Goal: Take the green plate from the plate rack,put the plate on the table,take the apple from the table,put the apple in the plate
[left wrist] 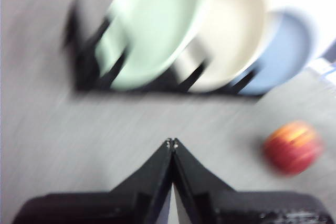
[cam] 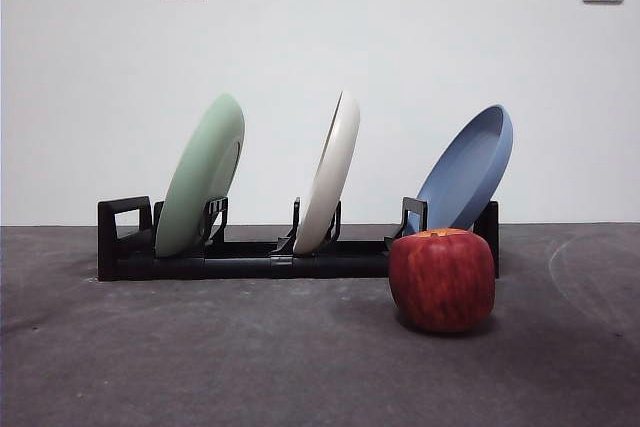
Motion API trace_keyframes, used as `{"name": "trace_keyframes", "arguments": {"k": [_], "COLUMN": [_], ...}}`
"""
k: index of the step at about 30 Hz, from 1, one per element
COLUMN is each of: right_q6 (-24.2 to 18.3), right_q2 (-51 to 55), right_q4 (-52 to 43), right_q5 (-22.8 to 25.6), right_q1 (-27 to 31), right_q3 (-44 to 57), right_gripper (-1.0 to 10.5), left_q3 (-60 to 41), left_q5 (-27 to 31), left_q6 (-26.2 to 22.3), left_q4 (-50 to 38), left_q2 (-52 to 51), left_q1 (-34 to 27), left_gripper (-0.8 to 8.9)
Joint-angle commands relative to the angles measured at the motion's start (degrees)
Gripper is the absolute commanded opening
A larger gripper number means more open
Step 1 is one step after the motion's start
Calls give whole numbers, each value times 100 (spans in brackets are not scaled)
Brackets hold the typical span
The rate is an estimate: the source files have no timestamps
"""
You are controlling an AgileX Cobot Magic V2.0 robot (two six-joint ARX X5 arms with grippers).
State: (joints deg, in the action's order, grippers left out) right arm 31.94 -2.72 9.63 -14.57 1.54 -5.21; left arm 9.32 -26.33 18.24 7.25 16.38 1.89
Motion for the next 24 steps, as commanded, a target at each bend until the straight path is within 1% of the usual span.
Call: {"name": "trace_keyframes", "arguments": {"k": [1,3,6,9,11,14,17,19,21,22,24], "right_q6": [186,142,-87,-101,-120,-221,-219,-219,-225,-302,-551], "right_q2": [-262,-505,-988,-1580,-2022,-2658,-3268,-3683,-3987,-4155,-4422], "right_q4": [-66,-63,-61,-59,-59,-59,-52,-13,138,304,662], "right_q5": [-168,-225,-483,-861,-1196,-1784,-2404,-2791,-2979,-3047,-3040], "right_q1": [-7,-7,-7,-7,-7,-7,-9,-24,-105,-192,-380], "right_q3": [-435,-748,-1349,-2002,-2465,-3126,-3792,-4247,-4636,-4892,-5272], "right_gripper": [-11,-11,-11,-11,-11,-11,-11,-11,-10,-3,-2], "left_q3": [588,990,1711,2435,2935,3639,4310,4758,5115,5337,5657], "left_q5": [-181,-247,-269,-306,-487,-809,-1167,-1598,-2006,-2221,-2380], "left_q6": [175,173,166,162,109,52,52,31,-103,-186,-304], "left_q4": [-35,39,367,804,1163,1705,2203,2509,2693,2806,2979], "left_q2": [264,481,887,1340,1661,2127,2610,2931,3182,3335,3547], "left_q1": [-17,-17,-7,-7,-7,-7,-7,4,39,79,160], "left_gripper": [-5,-5,-5,-5,-4,-4,-4,-4,-4,-4,-4]}}
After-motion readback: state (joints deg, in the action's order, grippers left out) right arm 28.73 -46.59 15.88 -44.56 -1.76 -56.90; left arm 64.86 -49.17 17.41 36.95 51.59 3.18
